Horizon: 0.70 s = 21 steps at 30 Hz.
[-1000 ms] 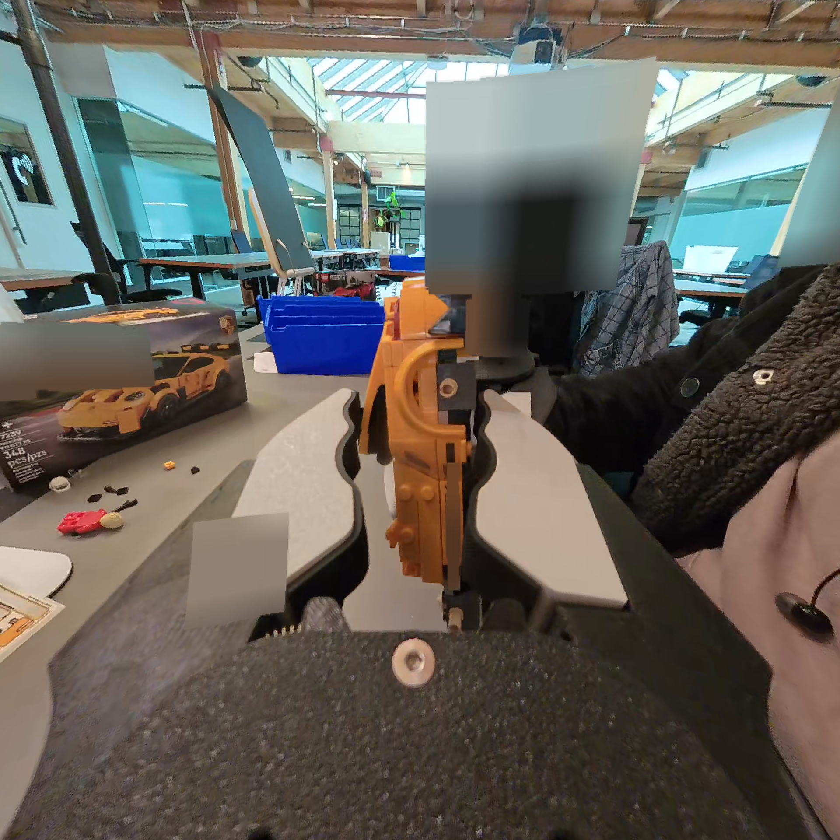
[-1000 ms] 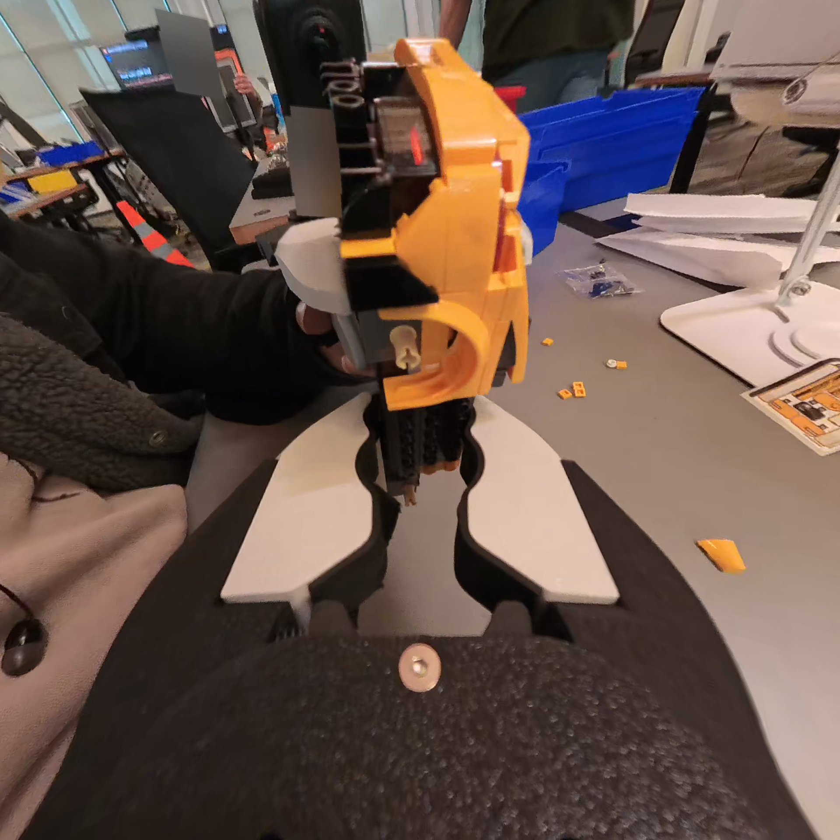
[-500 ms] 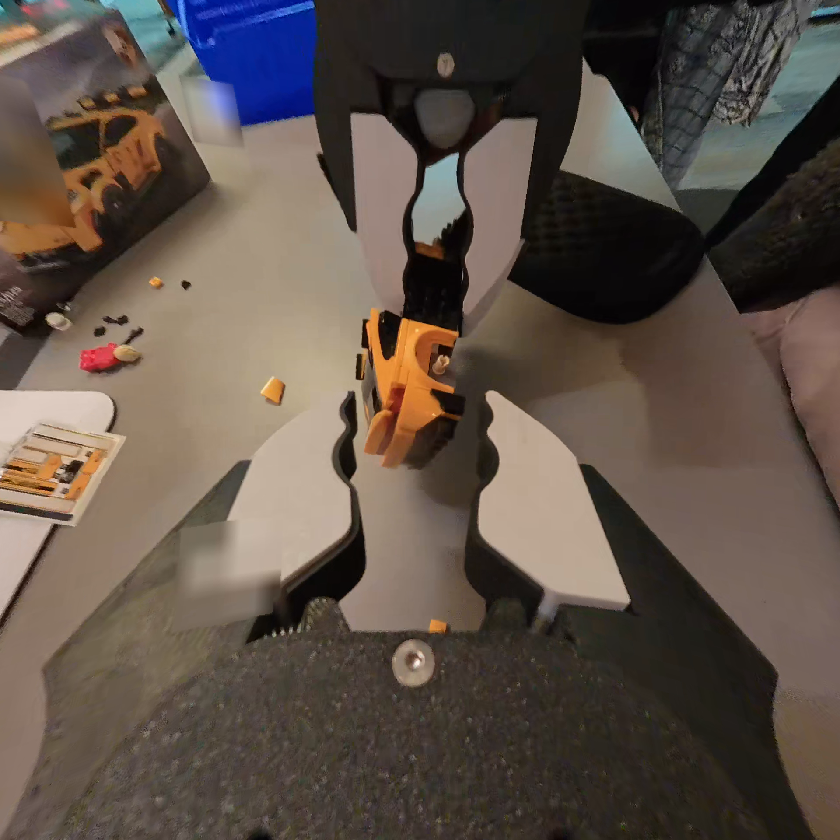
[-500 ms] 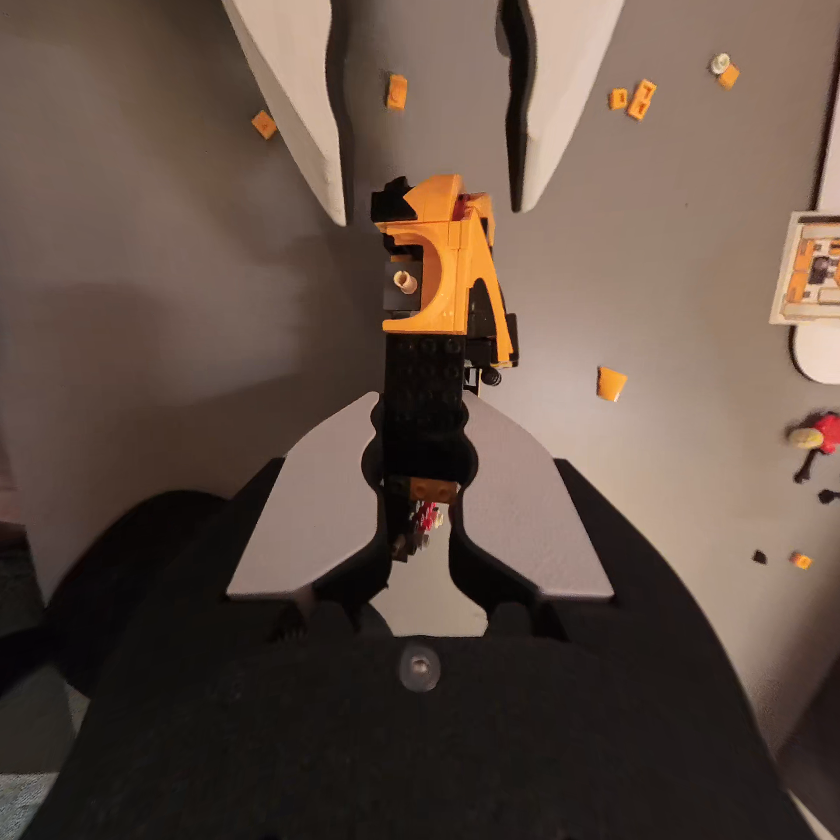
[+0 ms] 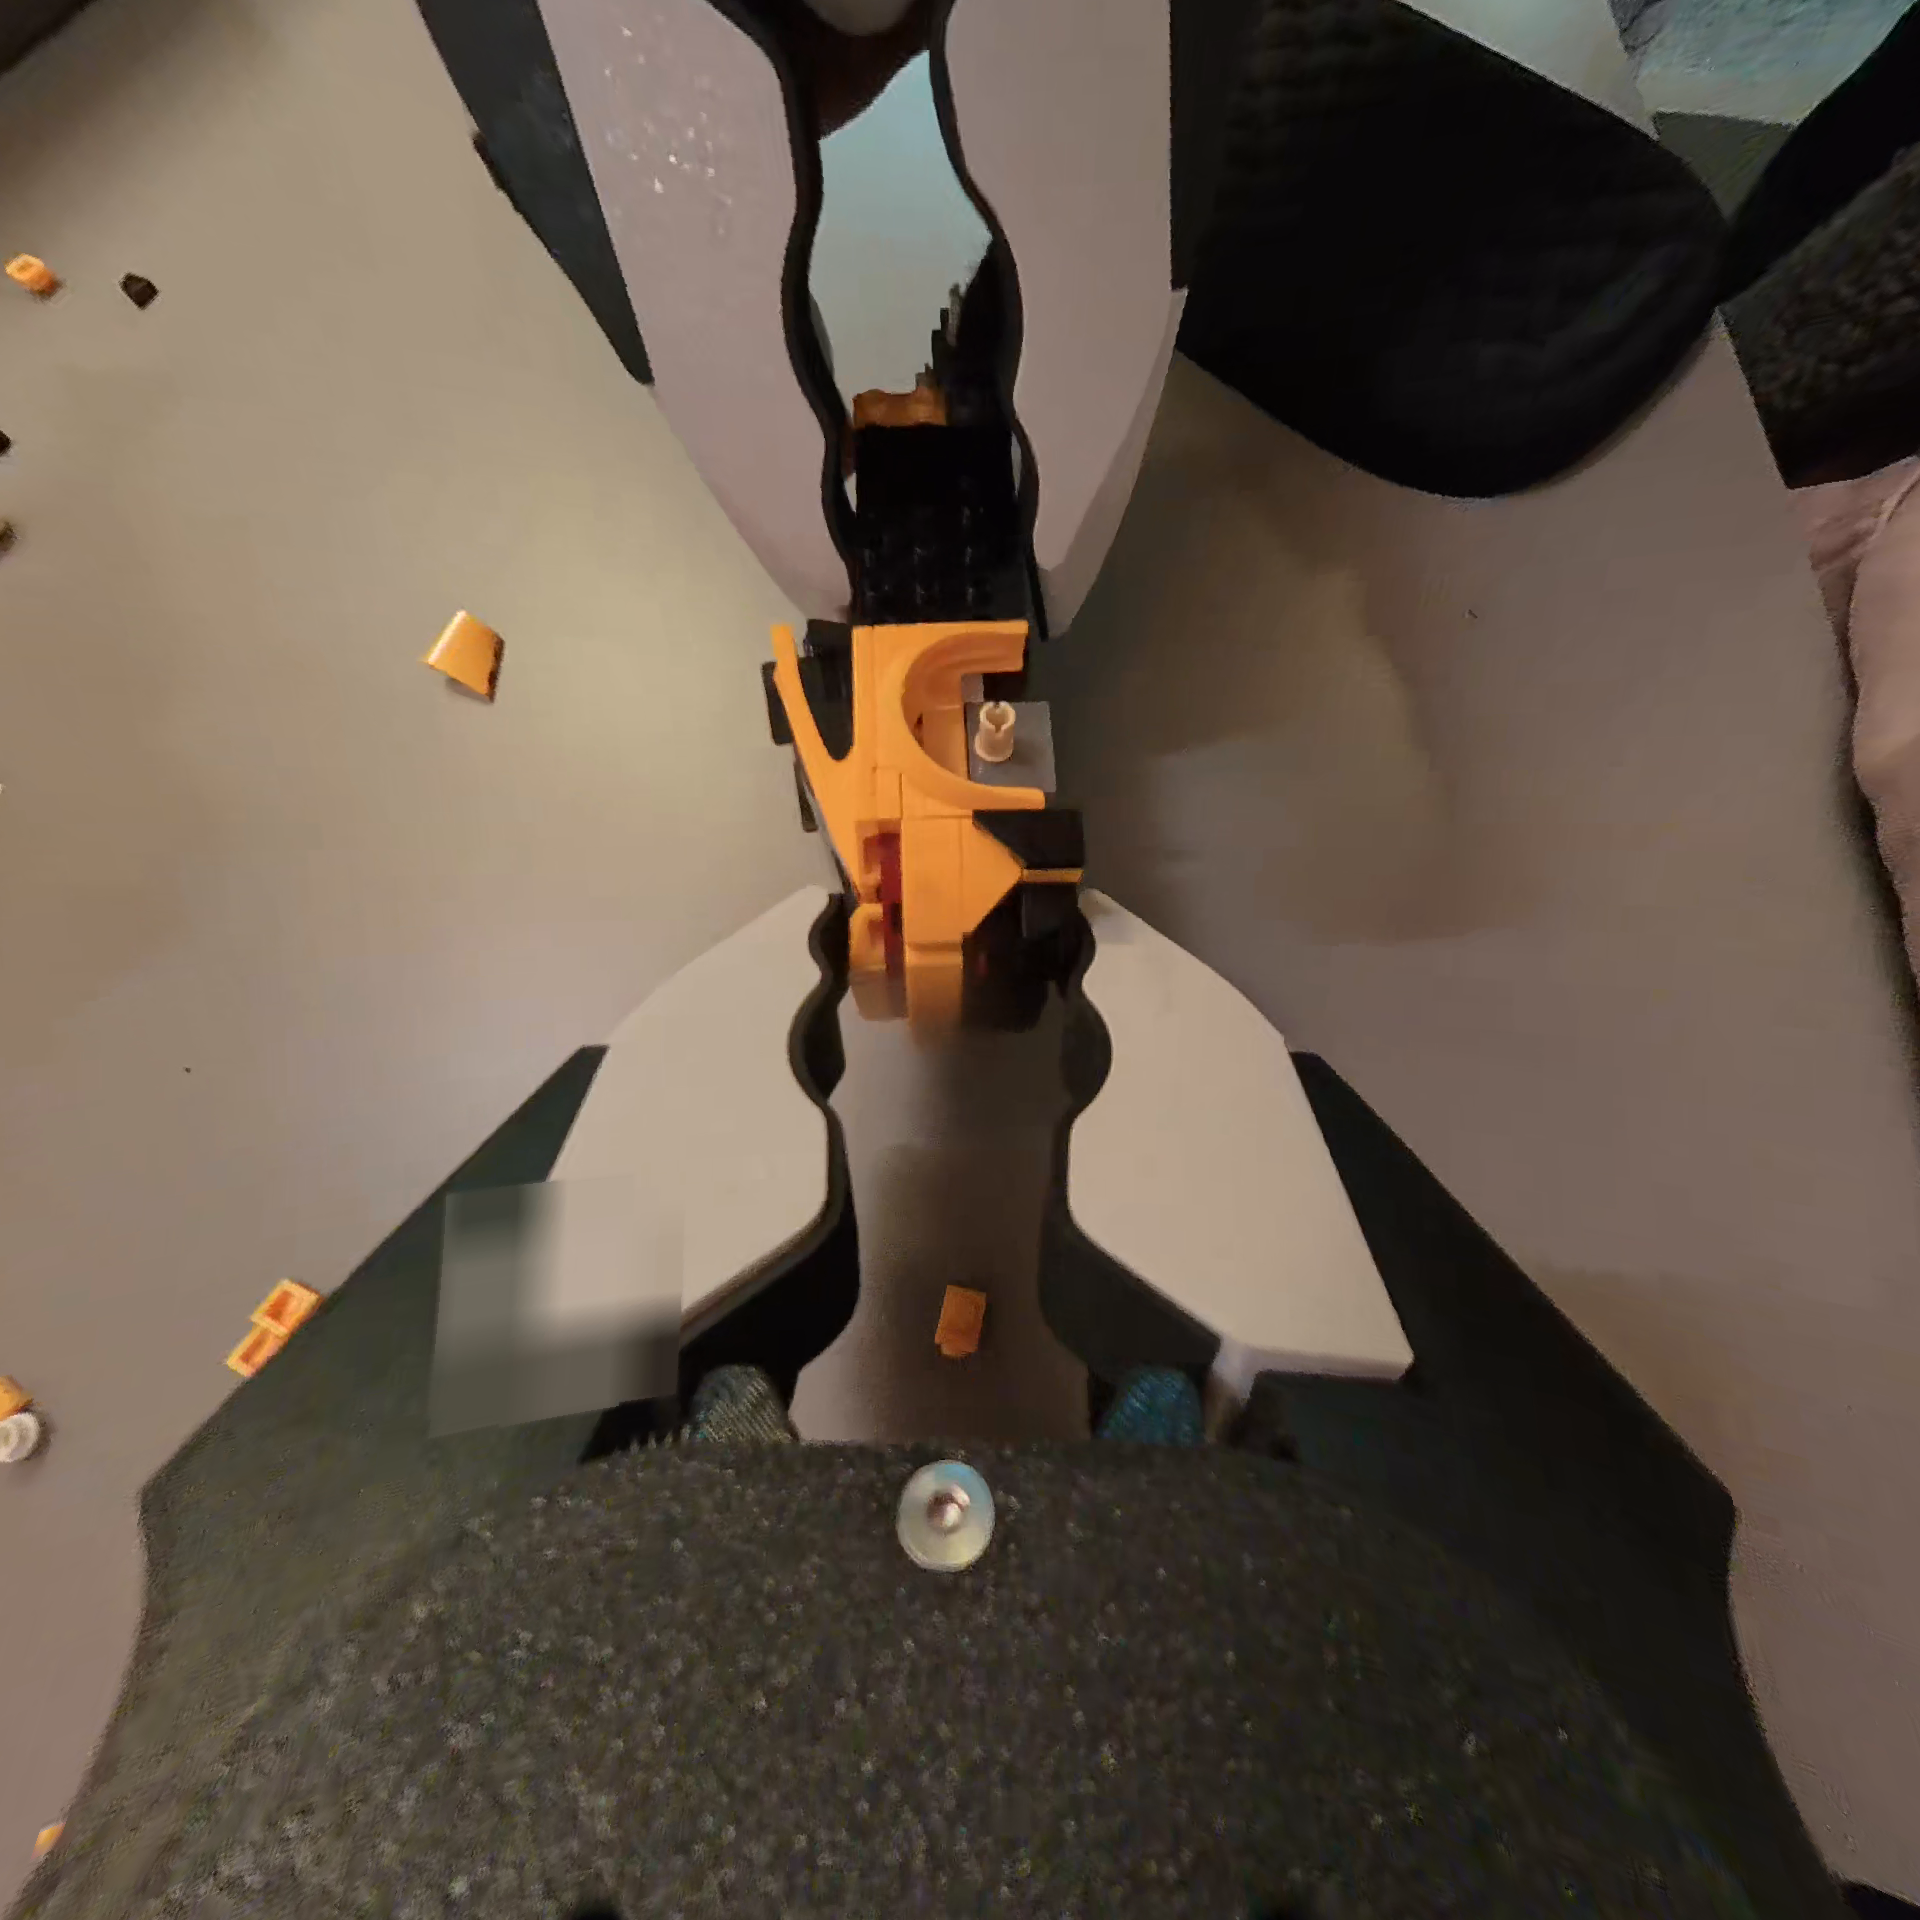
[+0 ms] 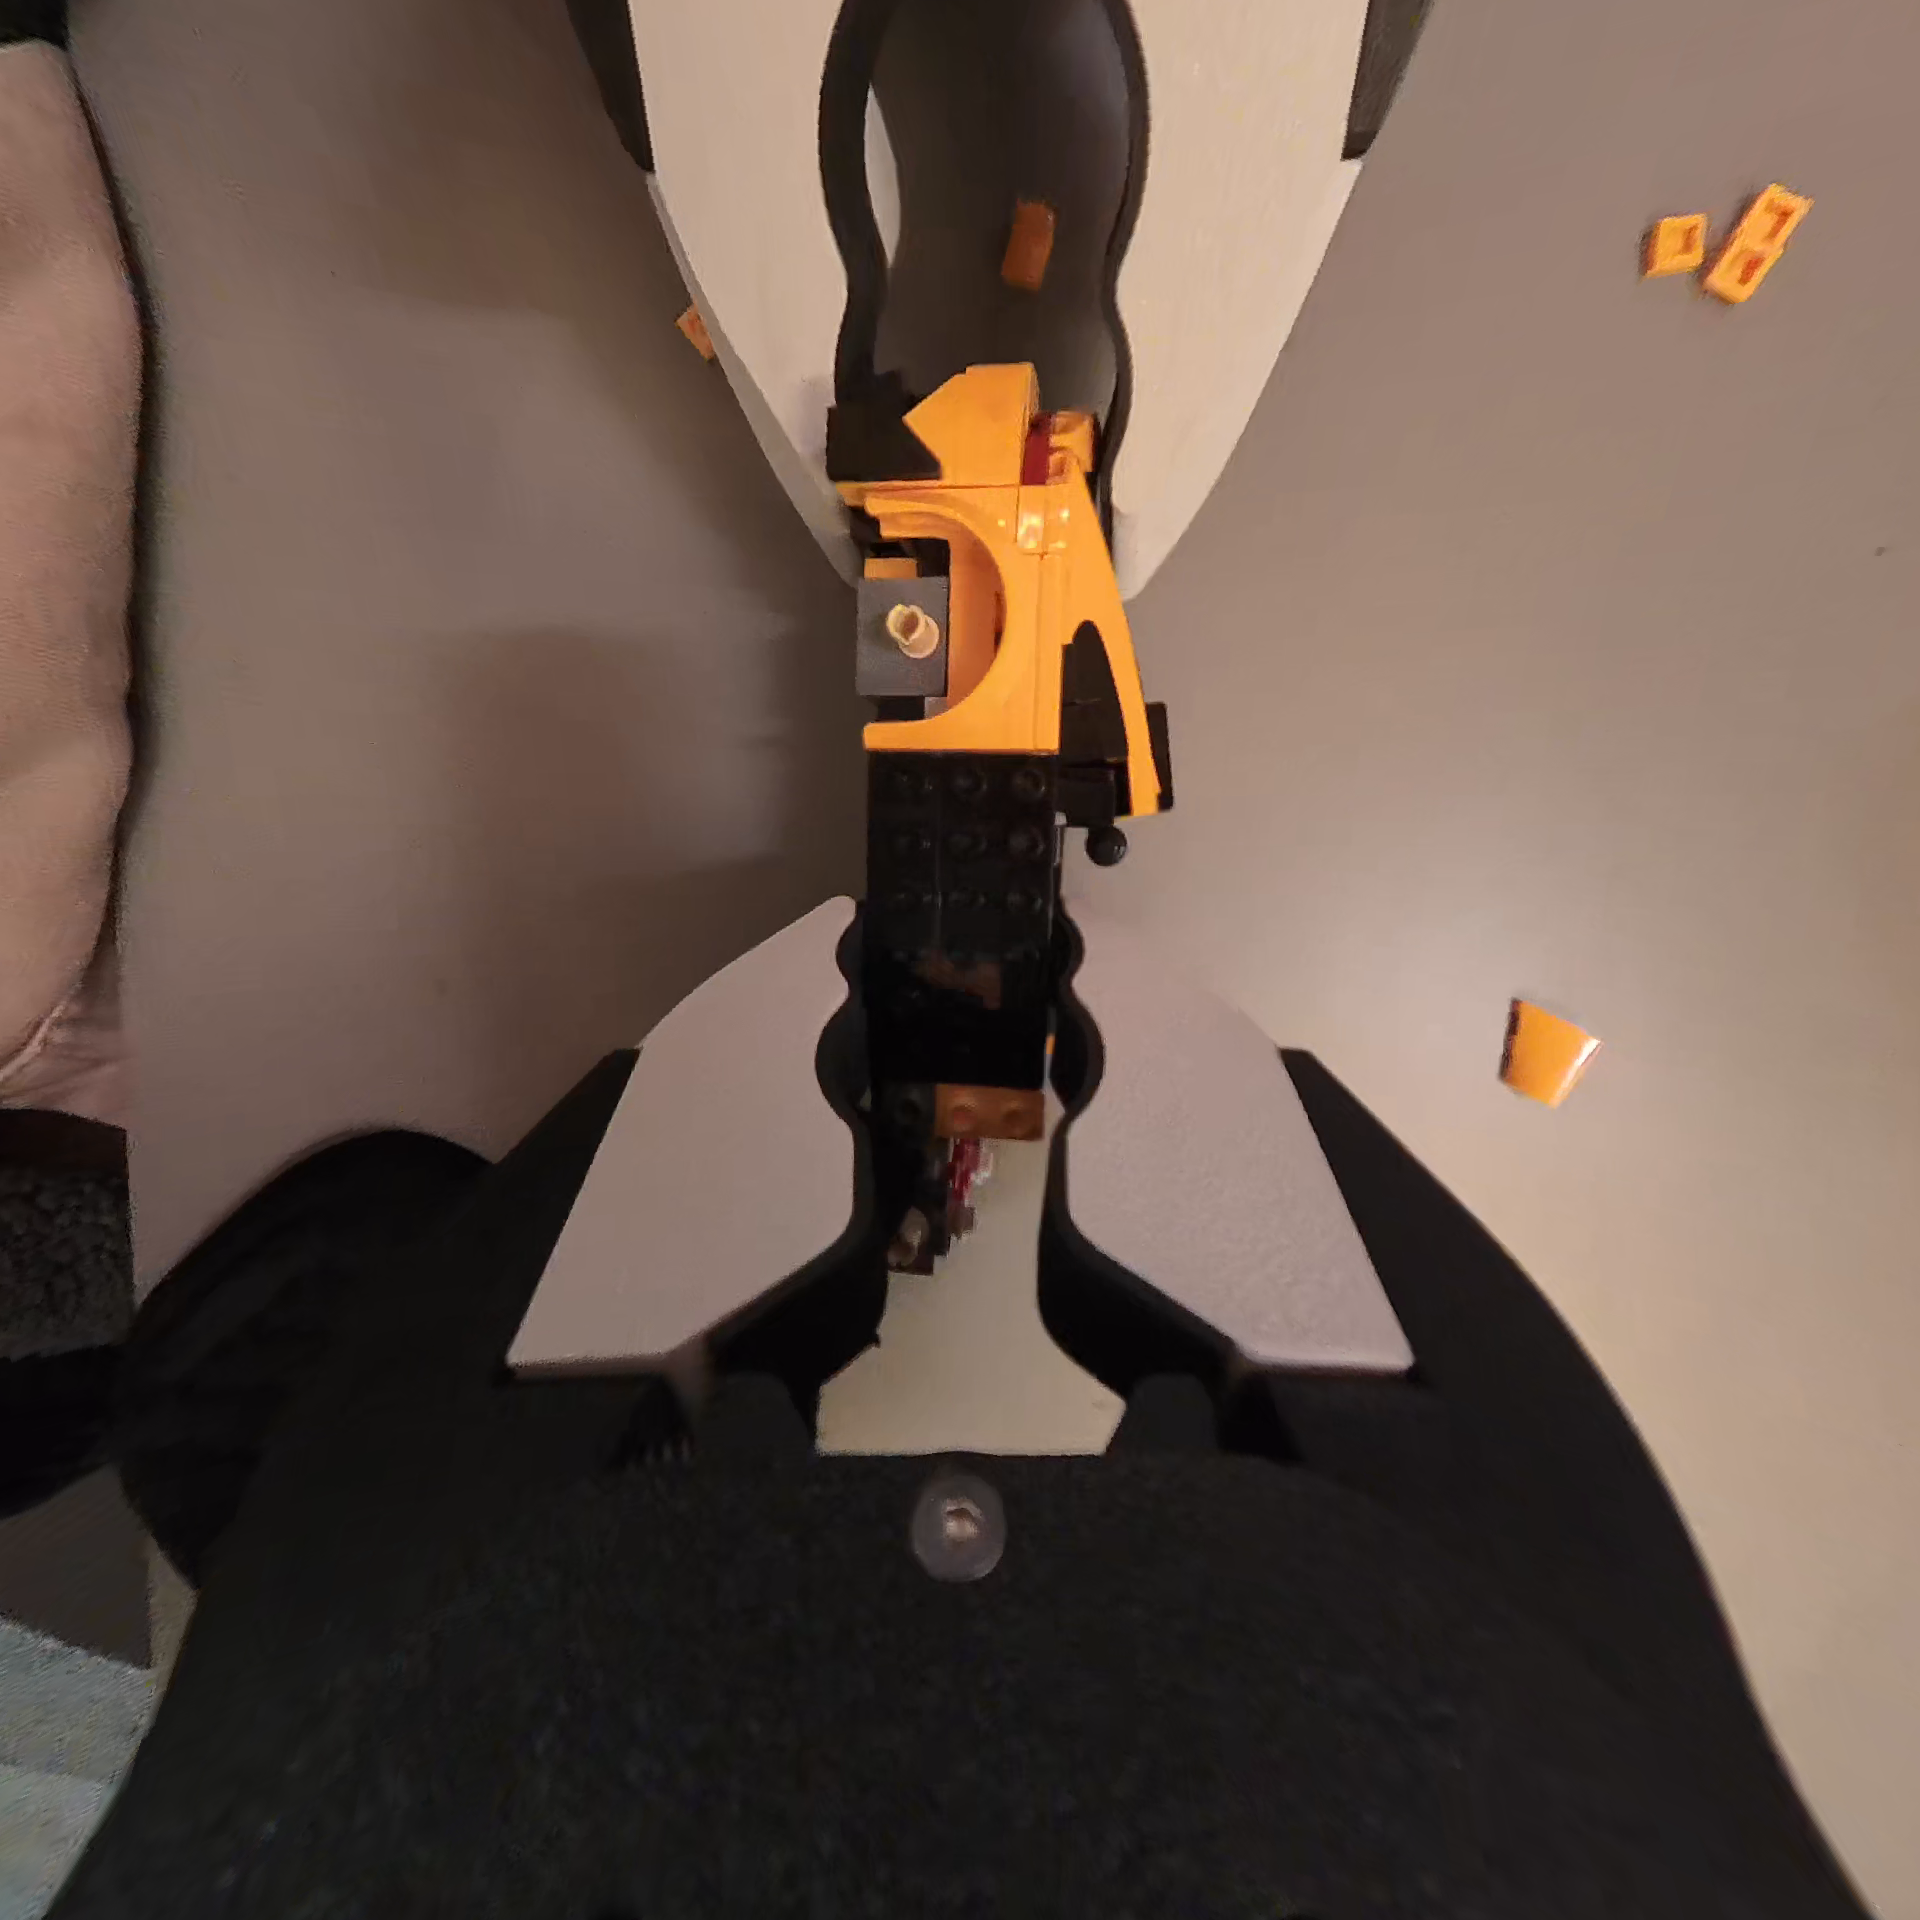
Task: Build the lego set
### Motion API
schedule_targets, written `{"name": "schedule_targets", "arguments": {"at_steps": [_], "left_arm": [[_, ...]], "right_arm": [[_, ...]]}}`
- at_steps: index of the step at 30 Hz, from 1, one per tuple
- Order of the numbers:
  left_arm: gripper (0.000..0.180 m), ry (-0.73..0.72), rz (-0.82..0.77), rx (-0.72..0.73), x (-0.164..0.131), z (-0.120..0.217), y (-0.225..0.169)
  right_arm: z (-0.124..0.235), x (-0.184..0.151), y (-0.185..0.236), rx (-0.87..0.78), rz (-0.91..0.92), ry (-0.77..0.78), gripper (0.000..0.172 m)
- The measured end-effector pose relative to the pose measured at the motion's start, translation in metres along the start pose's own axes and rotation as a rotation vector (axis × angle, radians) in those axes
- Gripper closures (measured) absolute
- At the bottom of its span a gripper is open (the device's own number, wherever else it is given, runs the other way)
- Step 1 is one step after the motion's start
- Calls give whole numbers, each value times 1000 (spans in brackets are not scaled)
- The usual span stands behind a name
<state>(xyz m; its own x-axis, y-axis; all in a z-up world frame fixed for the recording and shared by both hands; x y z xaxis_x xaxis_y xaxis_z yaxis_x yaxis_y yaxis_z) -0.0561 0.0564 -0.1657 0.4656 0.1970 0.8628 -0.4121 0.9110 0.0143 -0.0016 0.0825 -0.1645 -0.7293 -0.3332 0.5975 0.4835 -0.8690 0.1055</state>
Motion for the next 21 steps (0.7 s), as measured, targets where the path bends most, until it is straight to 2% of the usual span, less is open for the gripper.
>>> {"name": "schedule_targets", "arguments": {"at_steps": [8,10,13,16,18,21], "left_arm": [[142,-18,66,-8,-7,15,7],[133,-26,82,-31,-6,19,4],[131,-38,78,-5,-5,37,8],[140,-74,95,90,-5,67,21],[144,-28,89,155,-18,81,27],[149,48,96,139,-37,81,19]], "right_arm": [[16,8,-5,-117,-5,-175,132],[18,5,-5,-165,-12,-223,130],[30,6,-9,-233,-66,-349,130],[52,10,-19,-350,-120,-512,130],[69,14,-29,-447,-143,-646,131],[89,17,-40,-528,-190,-843,137]]}}
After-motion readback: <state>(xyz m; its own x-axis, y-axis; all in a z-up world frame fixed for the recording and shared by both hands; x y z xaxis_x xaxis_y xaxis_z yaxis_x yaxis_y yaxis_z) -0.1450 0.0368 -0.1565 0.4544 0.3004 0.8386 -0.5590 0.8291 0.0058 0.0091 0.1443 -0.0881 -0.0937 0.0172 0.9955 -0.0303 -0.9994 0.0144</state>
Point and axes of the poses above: each gripper's, where its closed fingertips meet, z back along the fingers, x out of its top, y = z × x across the jaws, the point moved 1 cm from there along z, back along the fingers, and after that the axes turned 10 degrees about -y, right-handed, at the moved point
